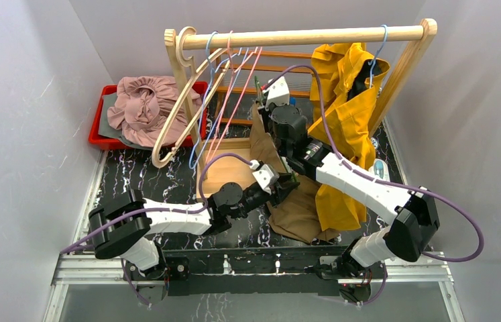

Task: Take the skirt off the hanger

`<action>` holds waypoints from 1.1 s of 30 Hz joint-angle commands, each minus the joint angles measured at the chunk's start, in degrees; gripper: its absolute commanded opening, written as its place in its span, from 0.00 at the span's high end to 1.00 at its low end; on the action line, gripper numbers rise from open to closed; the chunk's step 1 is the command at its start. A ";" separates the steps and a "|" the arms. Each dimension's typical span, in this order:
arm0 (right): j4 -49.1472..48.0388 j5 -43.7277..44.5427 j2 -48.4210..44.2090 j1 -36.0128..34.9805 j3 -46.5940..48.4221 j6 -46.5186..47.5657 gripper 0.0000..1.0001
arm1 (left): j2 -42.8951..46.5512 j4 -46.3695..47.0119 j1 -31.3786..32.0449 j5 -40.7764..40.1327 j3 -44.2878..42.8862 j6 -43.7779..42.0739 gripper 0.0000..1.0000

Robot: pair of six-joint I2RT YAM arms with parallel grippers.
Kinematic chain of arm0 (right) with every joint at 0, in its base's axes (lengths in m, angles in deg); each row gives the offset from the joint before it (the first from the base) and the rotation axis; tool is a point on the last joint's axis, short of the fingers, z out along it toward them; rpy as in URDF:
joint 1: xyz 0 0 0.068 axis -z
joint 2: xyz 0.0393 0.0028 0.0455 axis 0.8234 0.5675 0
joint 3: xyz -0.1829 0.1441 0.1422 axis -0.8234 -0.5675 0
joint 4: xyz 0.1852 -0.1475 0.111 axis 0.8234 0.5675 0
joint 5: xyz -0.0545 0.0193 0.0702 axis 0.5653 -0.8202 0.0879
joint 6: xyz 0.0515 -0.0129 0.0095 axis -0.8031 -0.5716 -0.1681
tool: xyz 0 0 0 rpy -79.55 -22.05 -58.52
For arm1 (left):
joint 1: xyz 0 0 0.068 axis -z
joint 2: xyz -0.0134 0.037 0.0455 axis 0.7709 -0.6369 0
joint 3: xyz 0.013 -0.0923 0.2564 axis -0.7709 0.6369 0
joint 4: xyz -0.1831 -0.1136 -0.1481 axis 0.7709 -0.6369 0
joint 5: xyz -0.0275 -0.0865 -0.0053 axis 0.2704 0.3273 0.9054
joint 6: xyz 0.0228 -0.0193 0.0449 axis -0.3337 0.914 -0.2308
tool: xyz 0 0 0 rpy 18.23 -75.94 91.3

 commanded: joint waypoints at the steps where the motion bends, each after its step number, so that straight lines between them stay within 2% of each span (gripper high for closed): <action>1: -3.68 8.05 1.64 -0.27 4.88 -0.80 1.00 | 4.47 -0.06 2.60 -1.26 -0.89 -3.12 0.92; 7: -3.21 8.16 2.94 -0.25 5.59 -0.89 1.00 | 6.76 -4.74 6.75 -3.37 -1.74 -10.22 1.00; 9: -2.73 7.97 3.29 -0.22 5.93 -0.66 1.00 | 7.08 -6.76 9.09 -5.31 -2.23 -15.11 1.00; 11: -2.98 7.15 2.95 -0.23 5.51 -0.15 1.00 | 7.80 -7.18 9.99 -6.69 -2.10 -14.94 1.00; 14: -5.00 6.42 2.28 0.28 3.77 1.04 1.00 | 8.34 -6.81 10.44 -1.60 -0.93 -13.76 1.00; 17: -1.70 1.81 2.86 1.04 6.06 1.29 1.00 | 8.35 -5.42 11.13 8.15 1.25 -18.52 1.00; 19: 0.35 1.15 3.25 1.09 7.52 0.97 1.00 | 8.35 -5.09 11.14 9.20 2.74 -20.55 1.00; 21: 0.87 0.20 2.63 1.05 7.35 -0.27 1.00 | 8.36 -4.79 11.02 6.17 3.13 -20.42 0.99; 23: 1.21 -0.90 1.98 1.18 7.25 -1.84 1.00 | 10.02 -4.84 10.89 4.48 3.05 -19.16 0.91; 25: 3.97 -1.85 2.37 1.38 9.31 -3.48 1.00 | 10.73 -4.88 10.89 1.20 3.45 -16.07 0.67; 29: 9.54 -6.73 2.18 2.03 13.15 -7.38 1.00 | 13.16 -5.91 10.84 -3.62 5.94 -13.68 0.40; 33: 15.92 -13.74 1.53 3.85 16.89 -10.56 1.00 | 17.62 -11.29 10.70 -7.27 8.41 -10.32 0.25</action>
